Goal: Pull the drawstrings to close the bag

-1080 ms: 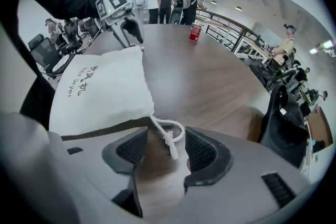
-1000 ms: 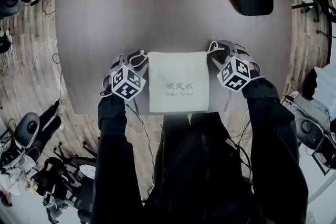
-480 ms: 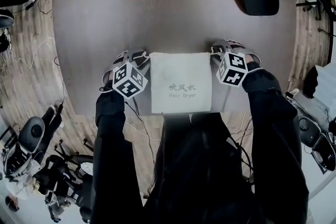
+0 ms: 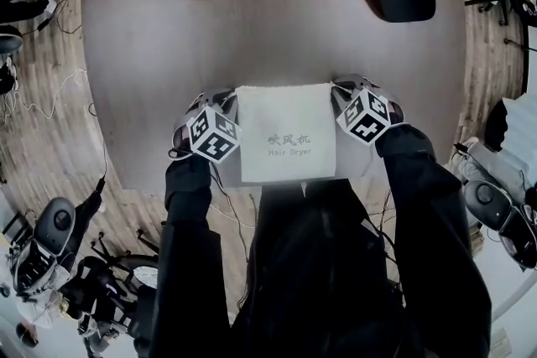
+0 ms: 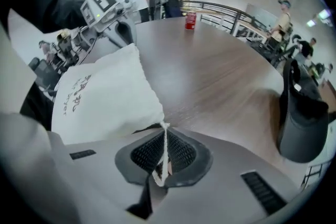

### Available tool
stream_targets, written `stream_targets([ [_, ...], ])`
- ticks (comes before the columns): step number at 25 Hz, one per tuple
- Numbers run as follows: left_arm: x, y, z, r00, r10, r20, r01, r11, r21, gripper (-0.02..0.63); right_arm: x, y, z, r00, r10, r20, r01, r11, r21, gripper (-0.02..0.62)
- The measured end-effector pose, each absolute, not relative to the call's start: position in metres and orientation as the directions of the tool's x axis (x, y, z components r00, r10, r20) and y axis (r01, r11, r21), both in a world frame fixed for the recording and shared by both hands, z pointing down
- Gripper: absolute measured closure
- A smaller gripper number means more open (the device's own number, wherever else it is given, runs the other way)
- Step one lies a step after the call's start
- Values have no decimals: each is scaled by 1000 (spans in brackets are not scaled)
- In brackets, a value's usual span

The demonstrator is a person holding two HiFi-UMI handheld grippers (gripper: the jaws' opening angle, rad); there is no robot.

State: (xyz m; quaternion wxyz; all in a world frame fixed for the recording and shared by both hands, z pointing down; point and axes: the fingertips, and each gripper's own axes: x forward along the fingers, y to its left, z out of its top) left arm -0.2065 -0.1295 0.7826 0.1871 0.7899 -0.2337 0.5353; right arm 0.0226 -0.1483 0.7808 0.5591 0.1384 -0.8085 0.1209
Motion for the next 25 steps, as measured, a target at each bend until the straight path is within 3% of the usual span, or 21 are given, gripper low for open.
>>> stream_targets([
  [12, -209, -136, 693, 310, -400, 863, -842, -537, 53, 545, 23, -162, 662, -399, -432, 809, -669, 740, 65, 566],
  [20, -210, -144, 575, 218, -650, 729, -950, -311, 7, 546, 36, -173, 545, -425, -635, 646, -755, 642, 134, 566],
  [25, -205, -146, 520, 204, -724, 659, -966, -257, 17, 545, 36, -176, 481, -445, -711, 544, -773, 612, 168, 566],
])
